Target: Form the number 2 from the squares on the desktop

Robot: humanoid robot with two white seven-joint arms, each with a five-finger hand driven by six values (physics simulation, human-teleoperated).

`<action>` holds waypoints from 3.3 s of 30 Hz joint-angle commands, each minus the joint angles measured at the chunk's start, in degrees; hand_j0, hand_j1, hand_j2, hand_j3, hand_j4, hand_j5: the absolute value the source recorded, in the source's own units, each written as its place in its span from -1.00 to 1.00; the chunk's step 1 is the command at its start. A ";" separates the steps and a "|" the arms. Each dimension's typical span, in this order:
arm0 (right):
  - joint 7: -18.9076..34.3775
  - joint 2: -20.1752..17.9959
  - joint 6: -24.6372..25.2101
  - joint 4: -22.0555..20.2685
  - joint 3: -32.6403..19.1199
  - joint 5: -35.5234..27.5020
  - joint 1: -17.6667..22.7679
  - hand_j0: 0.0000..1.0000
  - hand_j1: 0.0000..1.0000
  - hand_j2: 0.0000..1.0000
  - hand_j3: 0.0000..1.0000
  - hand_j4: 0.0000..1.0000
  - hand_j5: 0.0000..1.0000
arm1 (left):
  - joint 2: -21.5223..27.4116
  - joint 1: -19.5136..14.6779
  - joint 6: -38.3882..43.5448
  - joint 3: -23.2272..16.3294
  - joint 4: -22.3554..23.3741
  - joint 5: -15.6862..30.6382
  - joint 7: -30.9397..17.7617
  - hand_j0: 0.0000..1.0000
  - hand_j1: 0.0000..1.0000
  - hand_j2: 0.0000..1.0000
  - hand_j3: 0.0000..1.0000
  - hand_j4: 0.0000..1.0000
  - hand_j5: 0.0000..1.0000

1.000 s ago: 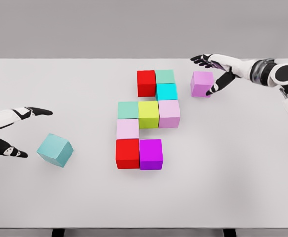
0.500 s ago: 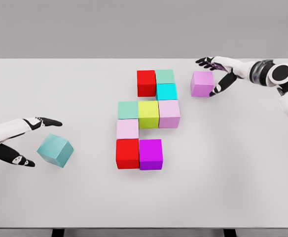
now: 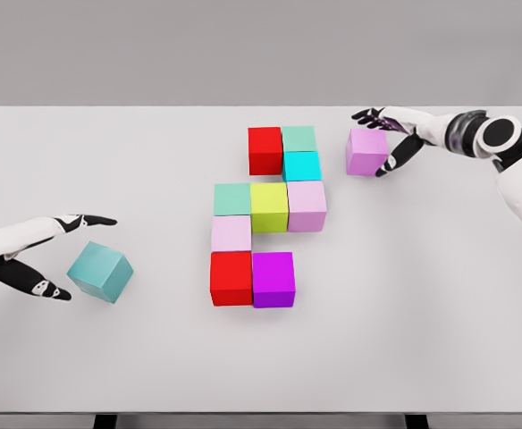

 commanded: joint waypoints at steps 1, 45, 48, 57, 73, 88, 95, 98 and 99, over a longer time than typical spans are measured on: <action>-0.01 0.35 0.01 0.10 -0.08 0.23 0.00 0.83 0.83 0.83 0.83 0.83 0.83 | -0.40 -0.26 2.35 -0.27 -0.01 -0.37 0.01 1.00 1.00 1.00 1.00 1.00 1.00; -0.01 -30.15 -30.24 -59.14 0.89 1.02 23.82 -0.20 -0.20 -0.20 -0.20 -0.20 -0.20 | -4.89 -2.29 5.60 -3.26 1.04 -6.87 0.01 0.73 0.73 0.73 0.73 0.73 0.73; -0.01 -29.97 -30.24 -59.05 1.85 1.20 23.29 -0.20 -0.20 -0.20 -0.20 -0.20 -0.20 | -4.89 -2.29 5.60 -3.53 1.04 -6.87 0.01 0.65 0.65 0.65 0.65 0.65 0.65; -0.01 -30.24 -30.24 -58.79 5.90 3.05 20.57 -0.19 -0.19 -0.19 -0.19 -0.19 -0.19 | -4.89 -2.20 6.48 -3.61 1.04 -6.70 0.01 0.49 0.49 0.49 0.49 0.49 0.49; -0.01 -30.15 -30.24 -58.88 14.33 4.45 13.01 -0.14 -0.14 -0.14 -0.14 -0.14 -0.14 | -4.89 -2.29 9.38 -3.53 0.87 -5.99 0.01 -0.09 -0.09 -0.09 -0.09 -0.09 -0.09; -0.01 -26.54 -30.24 -55.36 16.44 6.65 9.67 -0.03 -0.03 -0.03 -0.03 -0.03 -0.03 | -8.14 -6.68 14.57 -3.53 0.25 -6.52 0.01 -0.27 -0.27 -0.27 -0.27 -0.27 -0.27; -0.01 -26.89 -30.24 -57.73 16.71 6.74 9.75 0.80 0.80 0.80 0.80 0.80 0.80 | -11.83 -10.02 15.71 -3.44 0.78 -6.96 0.01 -0.33 -0.33 -0.33 -0.33 -0.33 -0.33; -0.01 -27.69 -30.24 -58.79 16.18 6.74 9.84 1.00 1.00 1.00 1.00 1.00 1.00 | -13.32 -11.16 18.78 -3.44 0.87 -7.05 0.01 -0.33 -0.33 -0.33 -0.33 -0.33 -0.33; -0.01 -28.04 -30.24 -58.96 15.92 6.74 9.84 1.00 1.00 1.00 1.00 1.00 1.00 | -13.76 -11.43 19.23 -3.53 0.87 -7.05 0.01 -0.34 -0.34 -0.34 -0.34 -0.34 -0.34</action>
